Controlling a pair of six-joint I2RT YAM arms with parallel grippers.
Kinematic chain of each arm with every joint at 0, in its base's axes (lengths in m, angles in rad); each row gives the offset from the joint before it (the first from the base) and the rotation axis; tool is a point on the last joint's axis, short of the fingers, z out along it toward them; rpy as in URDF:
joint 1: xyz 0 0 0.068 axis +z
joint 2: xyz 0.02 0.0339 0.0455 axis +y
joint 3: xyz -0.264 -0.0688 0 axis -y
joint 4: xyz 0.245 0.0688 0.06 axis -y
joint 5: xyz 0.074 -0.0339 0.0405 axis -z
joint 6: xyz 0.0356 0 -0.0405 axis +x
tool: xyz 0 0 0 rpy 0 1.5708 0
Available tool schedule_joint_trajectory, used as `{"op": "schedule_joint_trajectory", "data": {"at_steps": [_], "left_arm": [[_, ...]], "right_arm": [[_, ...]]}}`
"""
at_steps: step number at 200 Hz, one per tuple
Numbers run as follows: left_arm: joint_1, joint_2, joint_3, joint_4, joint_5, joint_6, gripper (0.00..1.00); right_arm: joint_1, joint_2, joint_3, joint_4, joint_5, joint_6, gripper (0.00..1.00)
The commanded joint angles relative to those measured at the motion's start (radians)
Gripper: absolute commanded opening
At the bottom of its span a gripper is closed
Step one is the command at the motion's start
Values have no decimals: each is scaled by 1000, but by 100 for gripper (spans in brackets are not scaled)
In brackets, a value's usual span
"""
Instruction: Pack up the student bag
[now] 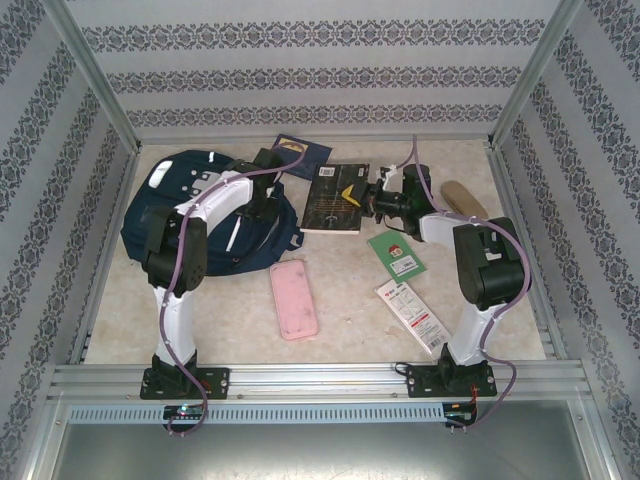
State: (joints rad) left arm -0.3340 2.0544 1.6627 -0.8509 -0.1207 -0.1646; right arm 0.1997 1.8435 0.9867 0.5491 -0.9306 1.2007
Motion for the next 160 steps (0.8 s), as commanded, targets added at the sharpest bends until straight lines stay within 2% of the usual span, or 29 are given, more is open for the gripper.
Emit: {"op": "schedule_joint_trajectory", "data": {"at_steps": [1, 31, 99, 160], "left_arm": [[7, -84, 51, -64, -26, -20, 0], [55, -171, 122, -82, 161, -58, 0], [136, -276, 230, -87, 379, -100, 0], [237, -316, 239, -39, 684, -152, 0]], "right_arm": [[31, 5, 45, 64, 5, 3, 0], [97, 41, 86, 88, 30, 32, 0], [268, 227, 277, 193, 148, 150, 0], [367, 400, 486, 183, 263, 187, 0]]}}
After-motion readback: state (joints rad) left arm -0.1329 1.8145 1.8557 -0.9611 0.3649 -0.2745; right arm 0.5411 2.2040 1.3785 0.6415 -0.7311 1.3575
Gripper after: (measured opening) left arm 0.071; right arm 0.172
